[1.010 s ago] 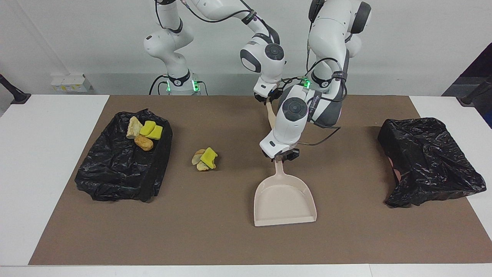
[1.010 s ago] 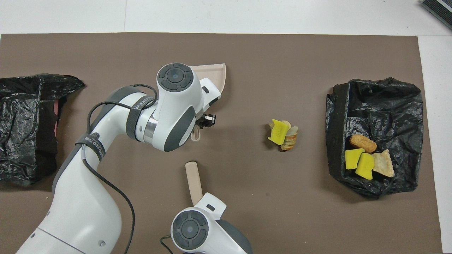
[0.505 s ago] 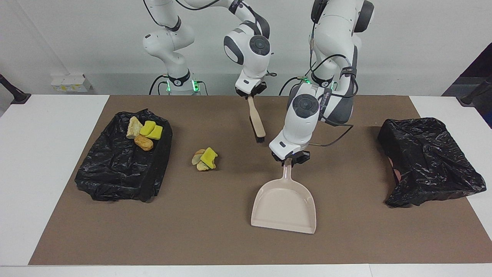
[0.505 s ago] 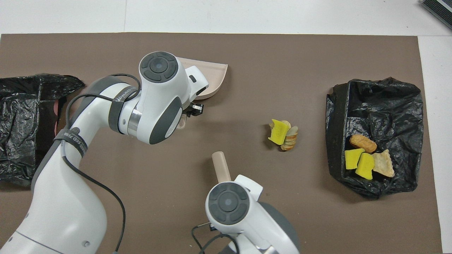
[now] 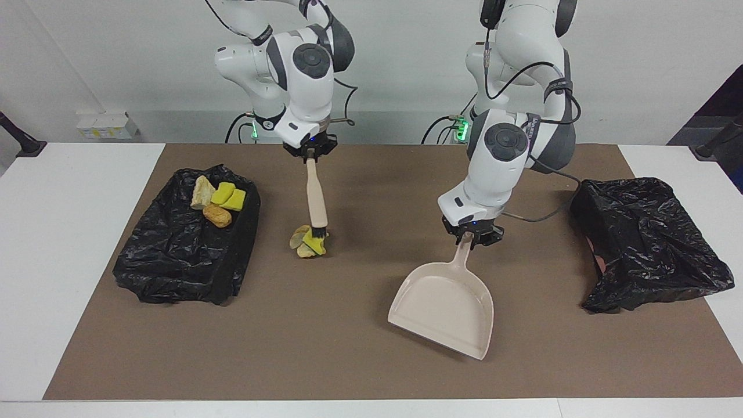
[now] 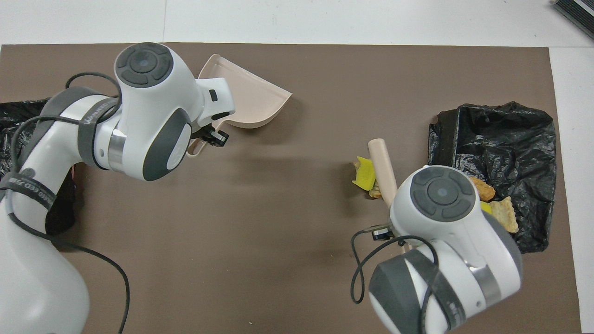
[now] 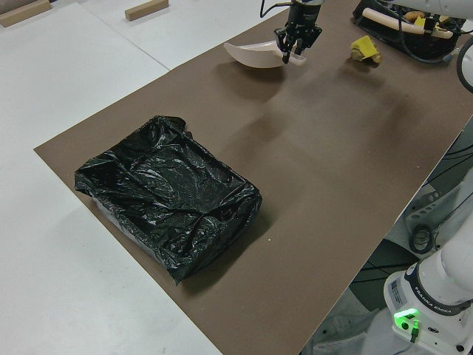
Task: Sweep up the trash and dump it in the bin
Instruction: 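Sweep the last sponge and cookie scraps into the dustpan with the right gripper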
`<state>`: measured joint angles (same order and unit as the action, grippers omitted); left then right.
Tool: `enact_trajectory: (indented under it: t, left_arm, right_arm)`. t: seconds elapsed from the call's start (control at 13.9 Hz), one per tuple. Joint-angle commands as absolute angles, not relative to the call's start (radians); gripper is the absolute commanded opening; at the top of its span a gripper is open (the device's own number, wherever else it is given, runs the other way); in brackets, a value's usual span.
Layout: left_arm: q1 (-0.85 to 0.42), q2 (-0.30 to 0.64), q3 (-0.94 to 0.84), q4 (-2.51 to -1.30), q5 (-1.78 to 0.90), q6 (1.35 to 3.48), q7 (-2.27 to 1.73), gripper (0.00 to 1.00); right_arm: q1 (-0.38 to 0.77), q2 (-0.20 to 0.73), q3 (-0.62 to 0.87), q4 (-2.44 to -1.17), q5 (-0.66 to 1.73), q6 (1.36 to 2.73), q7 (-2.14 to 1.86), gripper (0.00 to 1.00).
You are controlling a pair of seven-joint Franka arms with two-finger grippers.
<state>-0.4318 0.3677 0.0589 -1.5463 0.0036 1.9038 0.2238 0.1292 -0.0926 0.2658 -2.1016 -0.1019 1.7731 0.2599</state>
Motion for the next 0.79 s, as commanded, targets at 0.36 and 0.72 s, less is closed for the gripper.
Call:
enact_trajectory:
  t: [0.36, 0.72]
  left_arm:
    - [-0.397, 0.183, 0.054, -1.794, 0.028, 2.019, 0.731, 0.0]
    - [-0.449, 0.121, 0.052, -1.953, 0.028, 2.122, 1.095, 0.0]
  right_arm:
    - [0.017, 0.044, 0.29, -2.144, -0.229, 1.897, 0.27, 0.0]
    - [0.066, 0.09, 0.29, -2.197, -0.042, 2.02, 0.373, 0.0]
